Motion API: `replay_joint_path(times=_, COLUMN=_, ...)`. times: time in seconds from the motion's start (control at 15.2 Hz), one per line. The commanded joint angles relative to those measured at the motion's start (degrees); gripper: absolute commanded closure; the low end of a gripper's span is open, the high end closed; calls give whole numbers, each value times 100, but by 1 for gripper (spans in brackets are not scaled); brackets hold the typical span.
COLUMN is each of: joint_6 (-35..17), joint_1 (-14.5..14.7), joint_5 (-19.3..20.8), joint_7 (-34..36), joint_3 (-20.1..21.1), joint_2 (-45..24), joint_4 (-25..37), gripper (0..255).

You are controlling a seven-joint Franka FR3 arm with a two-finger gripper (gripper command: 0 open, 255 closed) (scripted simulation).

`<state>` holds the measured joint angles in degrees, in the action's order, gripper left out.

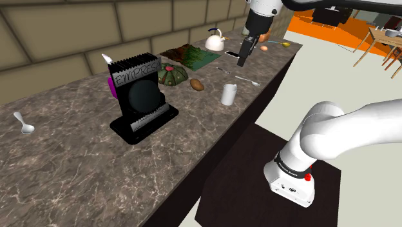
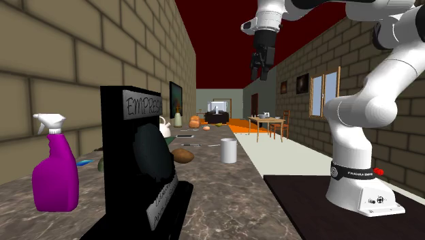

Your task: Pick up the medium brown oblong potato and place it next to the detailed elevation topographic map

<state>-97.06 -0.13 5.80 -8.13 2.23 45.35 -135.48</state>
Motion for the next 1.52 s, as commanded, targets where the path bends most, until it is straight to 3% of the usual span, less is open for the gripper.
replay_joint_path(times=0.0, joint_6=0, joint_1=0, joint_5=0, joint_7=0, joint_3=0, joint_2=0, joint_4=0, gripper=0)
replay_joint_path(times=0.73, joint_6=-1683, joint_1=-293, joint_5=227, joint_7=204, joint_3=-223, joint_2=-2102, joint_4=251, gripper=0)
replay_joint_path(times=1.45, joint_6=-2761, joint_1=-528, joint_5=342, joint_7=371, joint_3=-433, joint_2=-4480, joint_4=1390, gripper=0)
